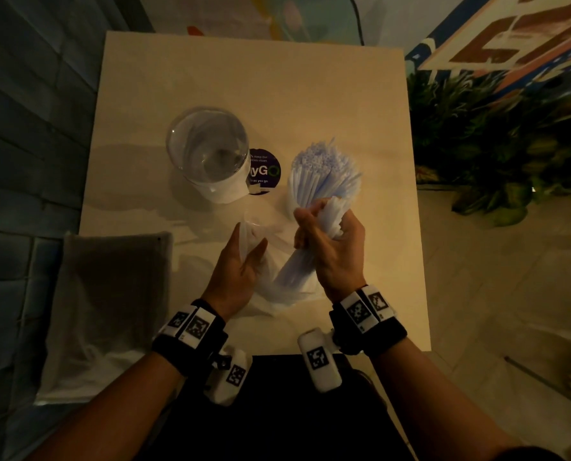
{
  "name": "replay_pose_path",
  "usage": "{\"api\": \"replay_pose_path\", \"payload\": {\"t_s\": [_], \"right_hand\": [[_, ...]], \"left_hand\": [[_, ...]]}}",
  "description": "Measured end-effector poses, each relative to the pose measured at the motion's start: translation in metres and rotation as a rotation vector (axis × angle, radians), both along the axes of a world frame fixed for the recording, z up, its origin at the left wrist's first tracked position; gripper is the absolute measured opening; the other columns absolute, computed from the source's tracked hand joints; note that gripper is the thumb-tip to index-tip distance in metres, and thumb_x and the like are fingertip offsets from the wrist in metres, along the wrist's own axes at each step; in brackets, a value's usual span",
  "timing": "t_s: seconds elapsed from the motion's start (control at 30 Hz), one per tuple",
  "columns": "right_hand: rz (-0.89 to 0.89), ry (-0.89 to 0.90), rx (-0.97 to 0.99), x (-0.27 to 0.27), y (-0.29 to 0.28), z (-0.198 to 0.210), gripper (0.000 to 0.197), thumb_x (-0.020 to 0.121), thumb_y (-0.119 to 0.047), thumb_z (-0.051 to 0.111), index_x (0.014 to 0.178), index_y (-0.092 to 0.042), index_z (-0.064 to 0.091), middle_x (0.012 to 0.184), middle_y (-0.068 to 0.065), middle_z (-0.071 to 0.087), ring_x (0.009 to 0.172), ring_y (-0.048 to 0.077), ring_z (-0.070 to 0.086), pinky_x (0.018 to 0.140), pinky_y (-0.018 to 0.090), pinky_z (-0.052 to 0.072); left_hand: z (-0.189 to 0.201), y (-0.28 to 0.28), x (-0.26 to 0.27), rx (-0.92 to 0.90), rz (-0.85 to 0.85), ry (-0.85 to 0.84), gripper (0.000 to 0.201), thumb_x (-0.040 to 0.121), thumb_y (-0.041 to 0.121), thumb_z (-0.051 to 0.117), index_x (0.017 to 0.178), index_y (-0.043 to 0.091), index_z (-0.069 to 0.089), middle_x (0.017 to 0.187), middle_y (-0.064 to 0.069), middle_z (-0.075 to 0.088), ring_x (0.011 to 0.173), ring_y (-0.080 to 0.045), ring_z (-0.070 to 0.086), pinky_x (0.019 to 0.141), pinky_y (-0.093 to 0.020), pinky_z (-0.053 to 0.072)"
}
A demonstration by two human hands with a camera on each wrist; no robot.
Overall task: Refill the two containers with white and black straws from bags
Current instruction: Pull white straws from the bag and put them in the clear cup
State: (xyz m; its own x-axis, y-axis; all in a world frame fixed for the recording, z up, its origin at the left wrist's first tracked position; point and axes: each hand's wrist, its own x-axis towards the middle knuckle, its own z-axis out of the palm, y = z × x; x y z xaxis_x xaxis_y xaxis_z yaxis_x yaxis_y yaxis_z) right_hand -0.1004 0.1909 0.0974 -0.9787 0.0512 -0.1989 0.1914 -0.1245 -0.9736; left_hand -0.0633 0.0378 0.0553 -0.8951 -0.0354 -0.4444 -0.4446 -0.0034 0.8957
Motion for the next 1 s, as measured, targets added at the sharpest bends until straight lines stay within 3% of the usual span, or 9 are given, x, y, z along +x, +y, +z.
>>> {"api": "replay_pose_path", "payload": {"t_s": [0.1,0.23,0.37,0.53,0.67,0.73,0.83,0.97,1.0], "right_hand": [[-0.084,0.063,0.024,-0.008,0.007,0.018,0.019,0.093,-0.004,0.066,0.078,-0.007,0.055,0.058,0.011,0.053,0.048,0.022,0.05,0.05,0.036,0.045],[-0.147,0.228,-0.054,-0.023,0.022,0.045,0.018,0.093,-0.011,0.065,0.079,-0.015,0.056,0.055,0.008,0.051,0.043,0.021,0.046,0.048,0.033,0.042],[-0.205,0.321,-0.159,-0.035,0.033,0.069,0.015,0.09,-0.013,0.064,0.078,-0.02,0.058,0.055,-0.005,0.054,0.042,0.017,0.044,0.049,0.03,0.04],[-0.192,0.399,-0.207,-0.04,0.042,0.082,0.02,0.093,-0.011,0.061,0.078,-0.023,0.06,0.055,-0.005,0.051,0.042,0.017,0.043,0.048,0.03,0.04],[-0.25,0.333,-0.262,-0.04,0.044,0.081,0.014,0.092,-0.012,0.062,0.08,-0.015,0.055,0.057,0.0,0.049,0.044,0.017,0.041,0.047,0.029,0.037],[-0.274,0.328,-0.263,-0.041,0.045,0.08,0.015,0.091,-0.012,0.062,0.081,-0.011,0.051,0.059,0.0,0.051,0.044,0.016,0.041,0.046,0.029,0.036],[-0.297,0.332,-0.243,-0.043,0.048,0.08,0.015,0.091,-0.013,0.063,0.082,-0.011,0.051,0.059,0.001,0.05,0.043,0.017,0.041,0.046,0.03,0.036],[-0.298,0.323,-0.204,-0.044,0.049,0.077,0.014,0.093,-0.011,0.06,0.084,-0.01,0.049,0.06,-0.003,0.054,0.044,0.015,0.044,0.046,0.03,0.039],[-0.291,0.32,-0.194,-0.043,0.049,0.076,0.014,0.093,-0.011,0.06,0.084,-0.01,0.049,0.059,-0.003,0.054,0.044,0.015,0.044,0.047,0.03,0.039]], "left_hand": [[-0.005,0.0,0.002,0.049,0.059,-0.026,0.031,0.094,0.034,0.059,0.124,0.036,0.051,0.122,0.008,0.063,0.113,-0.007,0.06,0.098,-0.028,0.046],[-0.009,0.0,0.003,0.045,0.126,-0.063,0.047,0.093,0.027,0.063,0.135,0.011,0.049,0.105,0.002,0.066,0.091,-0.014,0.064,0.079,-0.025,0.053],[-0.012,-0.005,0.004,0.031,0.13,-0.051,0.057,0.085,0.037,0.06,0.137,0.017,0.049,0.126,-0.002,0.063,0.112,-0.014,0.062,0.092,-0.029,0.051],[-0.01,-0.008,0.005,0.053,0.205,-0.077,0.032,0.091,0.027,0.063,0.12,0.014,0.057,0.11,-0.008,0.066,0.093,-0.017,0.066,0.075,-0.023,0.054],[-0.024,-0.016,0.0,-0.081,0.23,-0.159,0.031,0.098,0.022,0.056,0.125,0.006,0.055,0.103,-0.012,0.063,0.079,-0.015,0.064,0.059,-0.017,0.053],[-0.039,-0.021,-0.002,-0.151,0.256,-0.229,0.035,0.094,0.03,0.06,0.123,0.01,0.056,0.106,-0.009,0.066,0.089,-0.02,0.067,0.067,-0.025,0.056],[-0.057,-0.027,-0.005,-0.145,0.362,-0.375,0.053,0.078,0.05,0.068,0.115,0.016,0.055,0.113,-0.005,0.064,0.106,-0.028,0.063,0.094,-0.044,0.053],[-0.062,-0.025,-0.01,-0.229,0.306,-0.49,0.094,0.064,0.074,0.068,0.121,0.004,0.047,0.118,-0.018,0.06,0.105,-0.036,0.061,0.094,-0.048,0.052],[-0.062,-0.026,-0.011,-0.273,0.273,-0.494,0.095,0.064,0.076,0.068,0.119,0.002,0.047,0.115,-0.02,0.061,0.103,-0.037,0.061,0.092,-0.047,0.053]]}}
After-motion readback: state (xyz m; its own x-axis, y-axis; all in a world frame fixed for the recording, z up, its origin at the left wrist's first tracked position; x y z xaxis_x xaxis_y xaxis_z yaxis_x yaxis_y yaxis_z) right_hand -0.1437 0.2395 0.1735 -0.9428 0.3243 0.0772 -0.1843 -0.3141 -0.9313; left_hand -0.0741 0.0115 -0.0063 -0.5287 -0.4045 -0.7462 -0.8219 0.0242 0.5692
